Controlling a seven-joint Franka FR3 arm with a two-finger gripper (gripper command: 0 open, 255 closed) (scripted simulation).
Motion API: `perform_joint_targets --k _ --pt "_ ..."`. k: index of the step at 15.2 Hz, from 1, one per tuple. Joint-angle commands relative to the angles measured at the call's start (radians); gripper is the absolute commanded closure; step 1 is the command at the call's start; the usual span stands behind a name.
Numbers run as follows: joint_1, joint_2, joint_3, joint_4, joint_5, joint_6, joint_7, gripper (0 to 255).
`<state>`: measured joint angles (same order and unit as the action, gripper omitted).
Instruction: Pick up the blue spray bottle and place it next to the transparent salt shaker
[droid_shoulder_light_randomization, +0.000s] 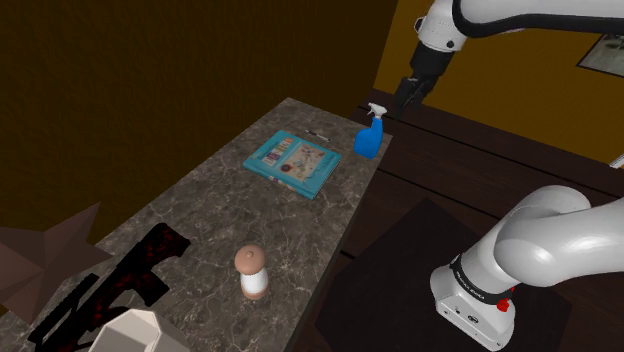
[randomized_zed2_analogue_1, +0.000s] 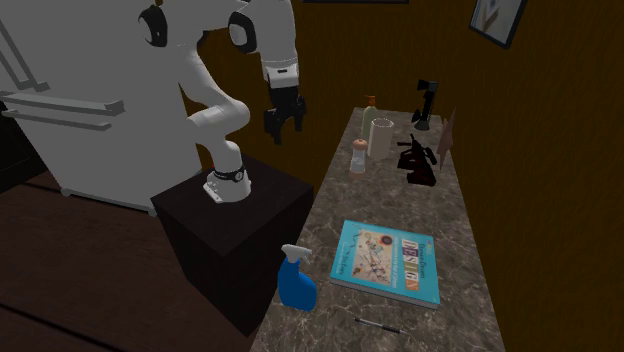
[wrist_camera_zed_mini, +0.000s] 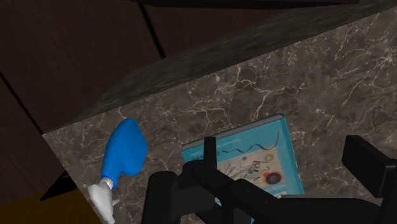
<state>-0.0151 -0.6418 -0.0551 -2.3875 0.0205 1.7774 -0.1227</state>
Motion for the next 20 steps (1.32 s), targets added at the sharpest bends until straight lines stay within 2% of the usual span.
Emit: perform_joint_targets --k 1,10,20 --pt "-0.009 0.055 -0.033 0.013 -0.021 0.038 -0.053 0" --pt "-0.033 0.34 -0.16 0.131 -0.056 0.189 -0.267 0" --pt "-0.069 0.714 -0.25 0.391 0.008 0.28 -0.51 0"
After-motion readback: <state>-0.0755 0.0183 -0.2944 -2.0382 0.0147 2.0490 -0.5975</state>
